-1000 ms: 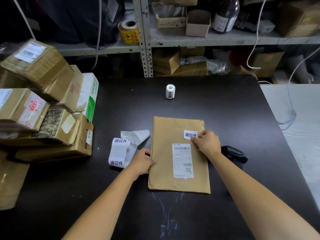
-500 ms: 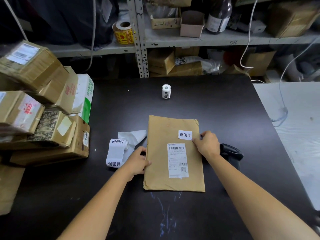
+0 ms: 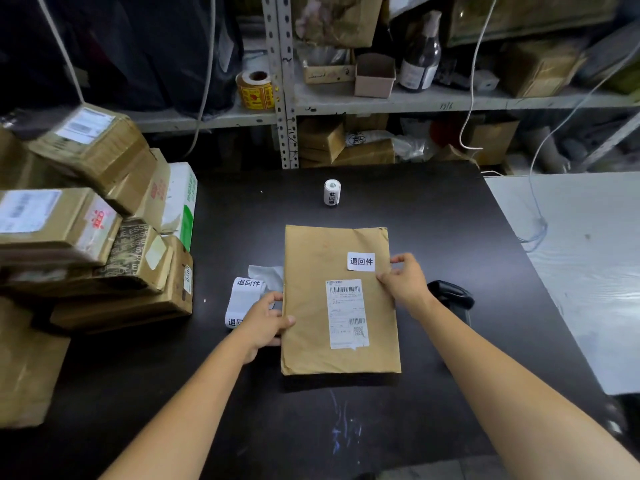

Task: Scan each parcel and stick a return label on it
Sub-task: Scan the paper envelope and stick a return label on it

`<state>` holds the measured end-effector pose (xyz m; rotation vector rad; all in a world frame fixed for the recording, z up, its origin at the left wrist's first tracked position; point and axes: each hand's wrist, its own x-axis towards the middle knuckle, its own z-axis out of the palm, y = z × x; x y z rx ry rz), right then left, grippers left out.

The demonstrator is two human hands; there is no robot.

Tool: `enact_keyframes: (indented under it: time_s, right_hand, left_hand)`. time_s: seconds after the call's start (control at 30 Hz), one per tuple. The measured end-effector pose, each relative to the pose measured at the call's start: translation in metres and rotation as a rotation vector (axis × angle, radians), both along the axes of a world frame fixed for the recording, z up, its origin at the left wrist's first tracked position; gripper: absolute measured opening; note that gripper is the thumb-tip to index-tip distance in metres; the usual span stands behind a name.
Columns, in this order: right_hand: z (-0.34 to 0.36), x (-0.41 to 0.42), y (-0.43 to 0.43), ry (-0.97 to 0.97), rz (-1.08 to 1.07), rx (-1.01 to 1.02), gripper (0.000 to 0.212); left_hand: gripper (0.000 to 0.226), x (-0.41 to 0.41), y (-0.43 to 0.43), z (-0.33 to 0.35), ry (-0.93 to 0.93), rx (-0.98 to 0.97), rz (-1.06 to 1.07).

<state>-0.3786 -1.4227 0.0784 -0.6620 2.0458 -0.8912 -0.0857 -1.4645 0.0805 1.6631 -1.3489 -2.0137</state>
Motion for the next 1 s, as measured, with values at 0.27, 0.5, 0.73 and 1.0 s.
enact_keyframes:
  time_s: [0.27,0.5,0.73,1.0]
  right_hand:
    - [0.078,0.013,0.012,0.029,0.136,-0.150,0.042]
    - [0.131,0.064,0.021,-0.073,0.270,-0.274,0.023]
    - [0.175,0.167,0.067,-0.127,0.601,-0.323,0.021]
    - [0.200,0.367,0.142,-0.142,1.001,-0.413,0.023]
  left_hand:
    - [0.034,0.019,0.023,0.061,0.069,-0.076,0.114]
    - [0.038,0.065,0.102,0.127,0.060,-0.163,0.335]
    - [0.035,0.147,0.227,0.165,0.004,-0.249,0.614]
    - [0.039,0.281,0.396,0.188,-0.094,-0.281,1.010]
